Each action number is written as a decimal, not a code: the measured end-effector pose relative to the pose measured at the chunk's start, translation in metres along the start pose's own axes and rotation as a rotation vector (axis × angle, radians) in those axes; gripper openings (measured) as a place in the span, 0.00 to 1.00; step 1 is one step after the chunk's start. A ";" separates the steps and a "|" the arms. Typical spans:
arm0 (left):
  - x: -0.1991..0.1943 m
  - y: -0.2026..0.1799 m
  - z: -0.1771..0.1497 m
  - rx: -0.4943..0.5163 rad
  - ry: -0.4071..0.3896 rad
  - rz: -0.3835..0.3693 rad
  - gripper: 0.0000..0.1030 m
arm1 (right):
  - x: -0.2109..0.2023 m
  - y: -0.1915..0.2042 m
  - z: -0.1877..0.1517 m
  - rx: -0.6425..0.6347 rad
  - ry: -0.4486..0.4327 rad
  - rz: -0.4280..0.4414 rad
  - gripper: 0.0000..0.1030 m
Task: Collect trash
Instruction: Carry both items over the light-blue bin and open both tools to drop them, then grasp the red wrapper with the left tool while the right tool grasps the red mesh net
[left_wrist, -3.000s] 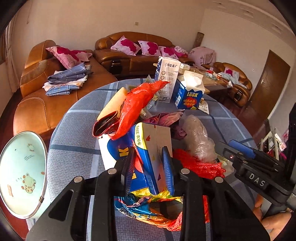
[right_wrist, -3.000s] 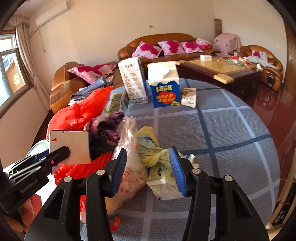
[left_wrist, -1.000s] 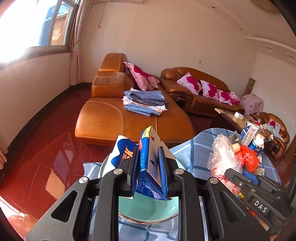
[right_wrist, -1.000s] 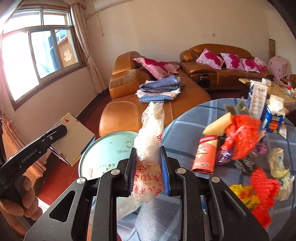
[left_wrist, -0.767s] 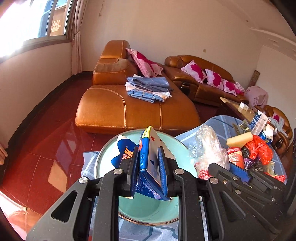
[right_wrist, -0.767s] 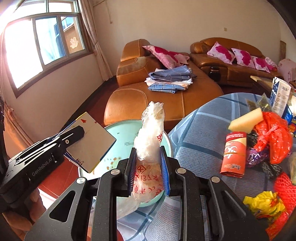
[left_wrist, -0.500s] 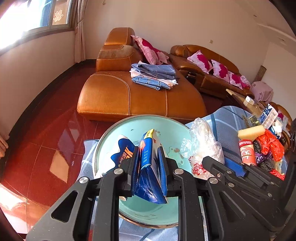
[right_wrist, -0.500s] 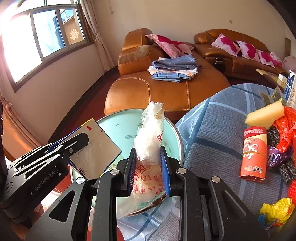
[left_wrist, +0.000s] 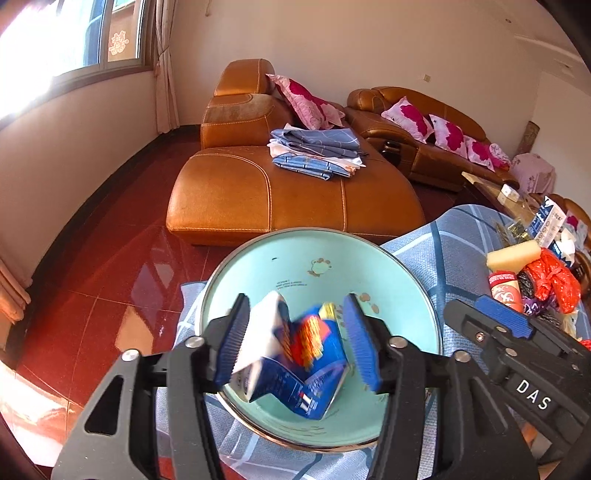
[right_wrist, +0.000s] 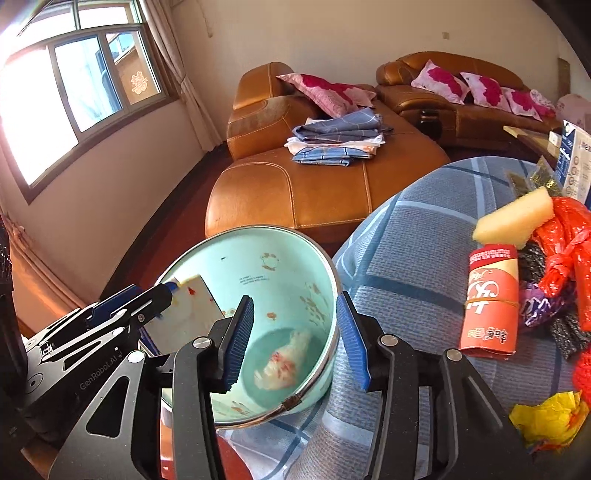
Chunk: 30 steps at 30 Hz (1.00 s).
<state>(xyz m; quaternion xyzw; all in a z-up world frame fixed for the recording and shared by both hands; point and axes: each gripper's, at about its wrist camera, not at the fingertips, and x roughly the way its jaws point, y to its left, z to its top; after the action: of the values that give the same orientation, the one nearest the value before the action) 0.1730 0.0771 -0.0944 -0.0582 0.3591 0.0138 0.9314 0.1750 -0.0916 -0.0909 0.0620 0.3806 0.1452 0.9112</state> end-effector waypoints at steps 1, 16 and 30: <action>-0.003 -0.001 0.000 0.004 -0.011 0.014 0.62 | -0.004 -0.002 -0.001 -0.002 -0.003 -0.019 0.48; -0.061 -0.022 -0.018 0.008 -0.105 0.049 0.94 | -0.075 -0.035 -0.025 0.022 -0.117 -0.222 0.67; -0.093 -0.076 -0.049 0.130 -0.101 -0.030 0.94 | -0.131 -0.073 -0.053 0.107 -0.161 -0.270 0.68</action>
<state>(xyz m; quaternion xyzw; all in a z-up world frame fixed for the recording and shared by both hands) 0.0762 -0.0027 -0.0603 -0.0019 0.3110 -0.0205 0.9502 0.0659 -0.2018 -0.0556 0.0700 0.3186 -0.0042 0.9453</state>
